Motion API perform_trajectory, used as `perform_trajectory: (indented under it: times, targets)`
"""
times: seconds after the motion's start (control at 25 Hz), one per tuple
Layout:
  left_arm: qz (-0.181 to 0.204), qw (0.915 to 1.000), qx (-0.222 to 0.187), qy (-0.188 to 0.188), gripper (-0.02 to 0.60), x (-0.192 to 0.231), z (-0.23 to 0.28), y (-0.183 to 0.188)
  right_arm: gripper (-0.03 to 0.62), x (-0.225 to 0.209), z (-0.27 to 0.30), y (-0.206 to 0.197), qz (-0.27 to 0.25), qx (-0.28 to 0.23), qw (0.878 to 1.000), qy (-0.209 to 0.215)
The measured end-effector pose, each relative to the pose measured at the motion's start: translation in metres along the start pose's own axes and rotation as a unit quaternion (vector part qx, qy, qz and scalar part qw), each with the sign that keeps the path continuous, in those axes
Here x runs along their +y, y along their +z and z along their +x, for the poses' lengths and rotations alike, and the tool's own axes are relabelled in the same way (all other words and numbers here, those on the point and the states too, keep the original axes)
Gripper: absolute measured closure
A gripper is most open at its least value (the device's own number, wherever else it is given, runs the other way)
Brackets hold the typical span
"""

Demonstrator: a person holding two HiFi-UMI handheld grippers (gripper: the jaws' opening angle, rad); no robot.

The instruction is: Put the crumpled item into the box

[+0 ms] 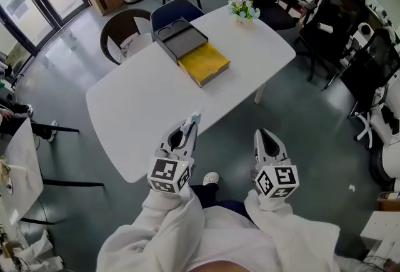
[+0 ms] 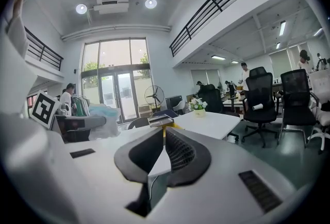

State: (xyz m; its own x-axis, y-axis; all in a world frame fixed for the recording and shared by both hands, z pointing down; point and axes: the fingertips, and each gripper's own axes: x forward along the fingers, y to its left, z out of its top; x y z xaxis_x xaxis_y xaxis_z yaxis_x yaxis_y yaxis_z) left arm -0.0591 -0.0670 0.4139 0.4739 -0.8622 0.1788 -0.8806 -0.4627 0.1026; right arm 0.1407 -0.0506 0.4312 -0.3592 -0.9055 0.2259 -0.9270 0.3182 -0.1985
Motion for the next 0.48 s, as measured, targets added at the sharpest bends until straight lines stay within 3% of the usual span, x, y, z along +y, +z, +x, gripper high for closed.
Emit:
perform_trajectory:
  times: [0.48]
  targets:
    - [-0.003, 1.0, 0.006, -0.003, 0.518, 0.02, 0.023, 0.001, 0.557, -0.009, 0.026, 0.006, 0.004, 0.003, 1.0, -0.011]
